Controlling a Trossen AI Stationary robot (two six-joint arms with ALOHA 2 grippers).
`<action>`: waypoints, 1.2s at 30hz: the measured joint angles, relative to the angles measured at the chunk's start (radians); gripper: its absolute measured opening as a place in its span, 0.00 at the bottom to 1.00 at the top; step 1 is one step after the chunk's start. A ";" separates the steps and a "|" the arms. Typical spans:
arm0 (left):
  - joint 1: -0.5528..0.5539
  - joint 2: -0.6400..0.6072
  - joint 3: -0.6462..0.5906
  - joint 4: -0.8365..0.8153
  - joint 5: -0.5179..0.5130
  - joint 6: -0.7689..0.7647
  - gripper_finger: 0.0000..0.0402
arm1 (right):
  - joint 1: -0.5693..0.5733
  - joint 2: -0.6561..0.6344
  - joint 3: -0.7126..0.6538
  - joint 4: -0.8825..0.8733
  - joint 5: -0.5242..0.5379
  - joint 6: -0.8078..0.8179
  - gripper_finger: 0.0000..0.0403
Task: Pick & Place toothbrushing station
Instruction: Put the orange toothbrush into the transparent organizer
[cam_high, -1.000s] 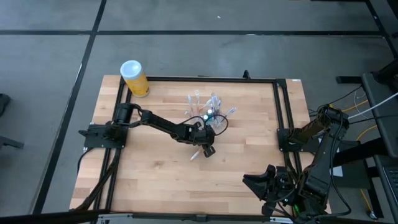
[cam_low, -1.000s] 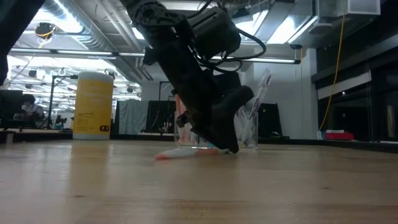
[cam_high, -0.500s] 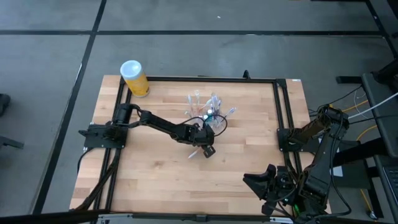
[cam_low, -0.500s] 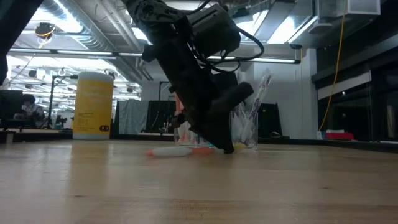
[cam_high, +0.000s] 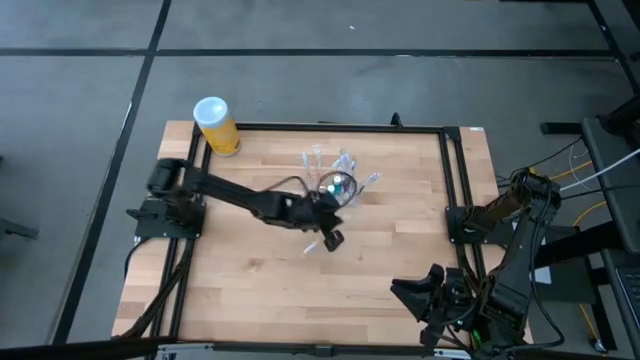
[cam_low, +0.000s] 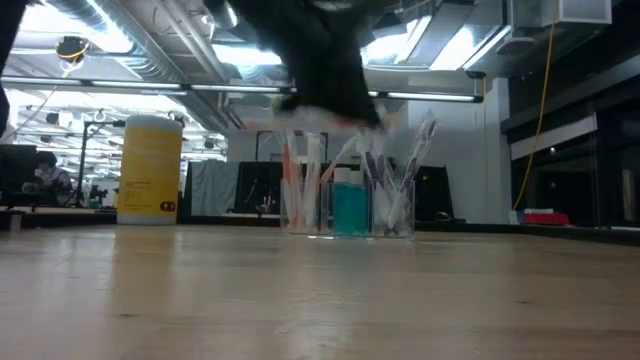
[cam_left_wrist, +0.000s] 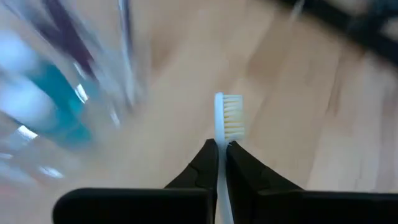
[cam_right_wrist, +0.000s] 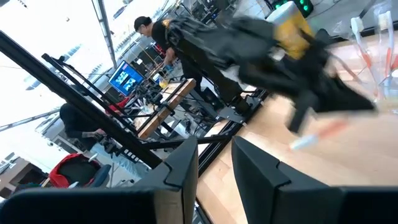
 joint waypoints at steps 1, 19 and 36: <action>-0.005 -0.036 0.000 0.001 -0.047 0.012 0.02 | 0.000 0.003 0.000 0.005 0.008 0.000 0.25; 0.158 -0.393 -0.412 0.929 -0.369 0.416 0.02 | 0.010 0.044 0.000 0.085 0.035 0.004 0.25; 0.277 -0.143 -0.553 1.457 -0.299 0.519 0.02 | 0.010 0.044 0.000 0.095 0.037 0.109 0.25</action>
